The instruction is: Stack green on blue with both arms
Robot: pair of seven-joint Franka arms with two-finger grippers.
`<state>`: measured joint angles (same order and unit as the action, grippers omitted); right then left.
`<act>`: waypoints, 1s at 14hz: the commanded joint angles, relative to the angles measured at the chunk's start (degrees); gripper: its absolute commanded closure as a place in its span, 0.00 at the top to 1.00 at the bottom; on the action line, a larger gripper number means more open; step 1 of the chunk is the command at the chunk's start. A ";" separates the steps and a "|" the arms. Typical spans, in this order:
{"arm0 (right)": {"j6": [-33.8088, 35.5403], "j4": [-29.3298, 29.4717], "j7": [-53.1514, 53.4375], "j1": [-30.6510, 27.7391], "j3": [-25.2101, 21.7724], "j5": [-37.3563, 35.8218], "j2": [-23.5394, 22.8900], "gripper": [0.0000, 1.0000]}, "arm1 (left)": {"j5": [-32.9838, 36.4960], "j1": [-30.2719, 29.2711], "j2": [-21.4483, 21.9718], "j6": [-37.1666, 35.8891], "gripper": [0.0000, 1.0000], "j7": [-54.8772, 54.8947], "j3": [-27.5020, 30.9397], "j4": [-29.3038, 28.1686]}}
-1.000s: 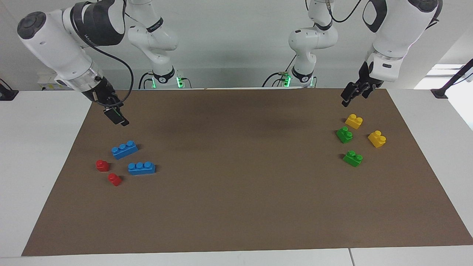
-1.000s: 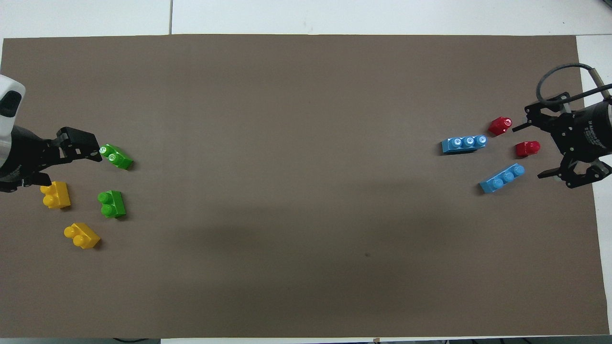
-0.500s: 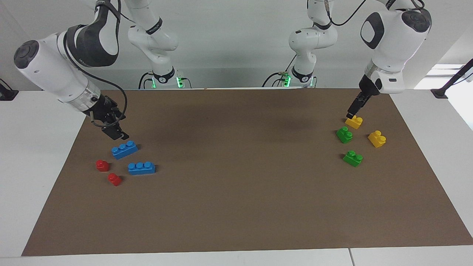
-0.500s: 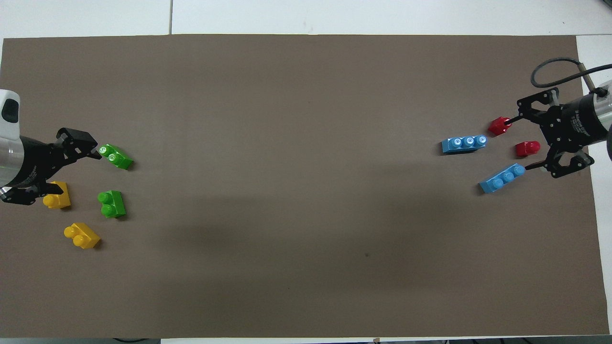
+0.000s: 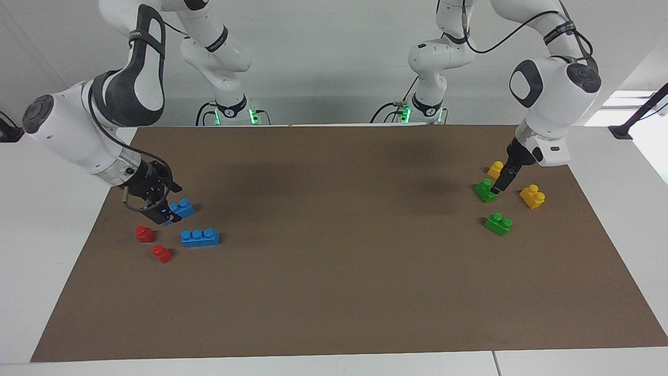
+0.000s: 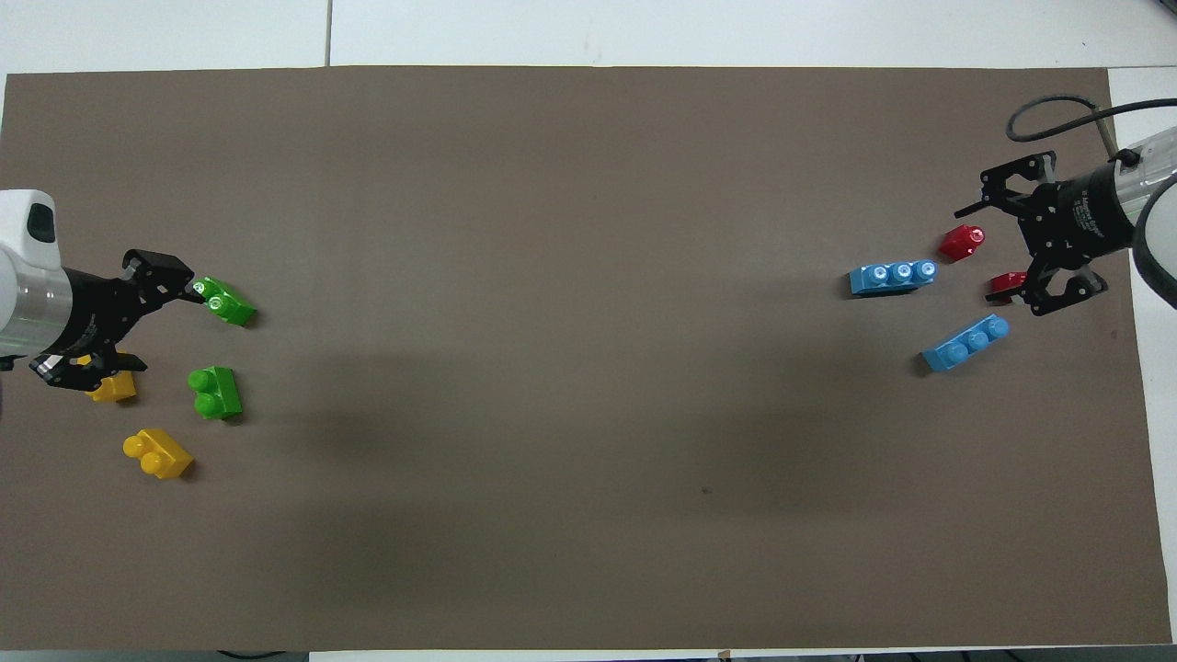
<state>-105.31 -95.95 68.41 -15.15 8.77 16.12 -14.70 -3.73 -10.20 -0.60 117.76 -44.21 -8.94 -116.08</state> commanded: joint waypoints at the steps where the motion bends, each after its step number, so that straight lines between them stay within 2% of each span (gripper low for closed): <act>1: -2.35 0.68 1.99 -0.58 0.37 1.46 -2.00 0.99 | -0.75 -1.57 -3.42 4.22 1.00 -0.53 -0.20 0.15; 3: -4.72 -0.29 3.39 -0.76 0.37 1.46 -2.27 0.99 | -0.40 -2.28 -6.24 5.89 1.00 -0.44 -0.20 0.94; 8: -9.91 -3.71 3.22 -1.19 0.37 1.28 -2.44 0.99 | 0.04 -3.60 -9.67 9.85 1.00 -0.53 -0.03 1.29; 14: -10.97 -3.90 -0.38 -1.37 0.45 1.28 -6.30 0.99 | 3.03 -3.60 -14.42 11.34 1.00 -0.62 1.03 4.46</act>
<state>-114.25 -99.41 70.37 -15.72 8.66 16.33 -19.52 -2.40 -13.33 -12.40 127.83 -44.52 -7.94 -113.66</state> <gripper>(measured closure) 0.000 0.000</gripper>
